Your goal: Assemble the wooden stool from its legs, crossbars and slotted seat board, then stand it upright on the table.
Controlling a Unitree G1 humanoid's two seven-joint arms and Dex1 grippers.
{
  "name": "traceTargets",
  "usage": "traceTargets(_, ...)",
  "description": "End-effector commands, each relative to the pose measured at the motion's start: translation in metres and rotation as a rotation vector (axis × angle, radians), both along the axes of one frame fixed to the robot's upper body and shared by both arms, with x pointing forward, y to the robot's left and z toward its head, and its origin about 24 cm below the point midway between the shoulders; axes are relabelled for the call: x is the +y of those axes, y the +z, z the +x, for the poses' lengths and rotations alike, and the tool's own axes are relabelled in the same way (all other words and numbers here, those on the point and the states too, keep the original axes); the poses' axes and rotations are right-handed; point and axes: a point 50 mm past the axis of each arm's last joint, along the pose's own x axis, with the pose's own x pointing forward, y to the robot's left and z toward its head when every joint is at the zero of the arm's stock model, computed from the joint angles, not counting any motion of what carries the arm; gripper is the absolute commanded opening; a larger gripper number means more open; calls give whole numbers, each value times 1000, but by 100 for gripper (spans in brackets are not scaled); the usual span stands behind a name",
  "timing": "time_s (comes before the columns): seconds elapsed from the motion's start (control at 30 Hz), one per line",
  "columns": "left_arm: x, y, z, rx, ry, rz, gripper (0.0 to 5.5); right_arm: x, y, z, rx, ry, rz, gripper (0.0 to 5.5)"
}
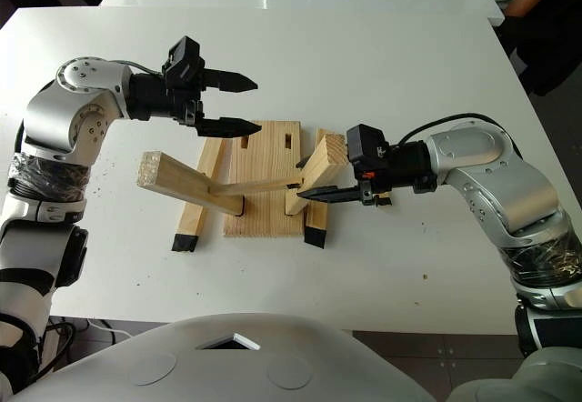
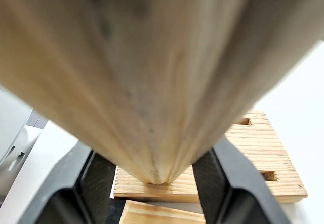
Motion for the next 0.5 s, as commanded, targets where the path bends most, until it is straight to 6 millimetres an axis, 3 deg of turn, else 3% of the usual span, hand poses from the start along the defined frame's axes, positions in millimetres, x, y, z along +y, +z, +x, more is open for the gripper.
traceTargets(0.03, -1, -1, -4, 4, -3, 10, 434, -6, -26, -7, 138, -26, -132, 203)
traceTargets(0.13, -3, 6, -4, 2, 1, -21, 434, -5, -26, -6, 133, -19, -135, 203)
traceTargets(0.33, -8, 37, -10, 119, -88, -196, 434, -5, -26, -6, 136, -15, -145, 203)
traceTargets(0.5, -11, 26, -24, 148, -207, -98, 434, -6, -29, -6, 140, -16, -151, 203)
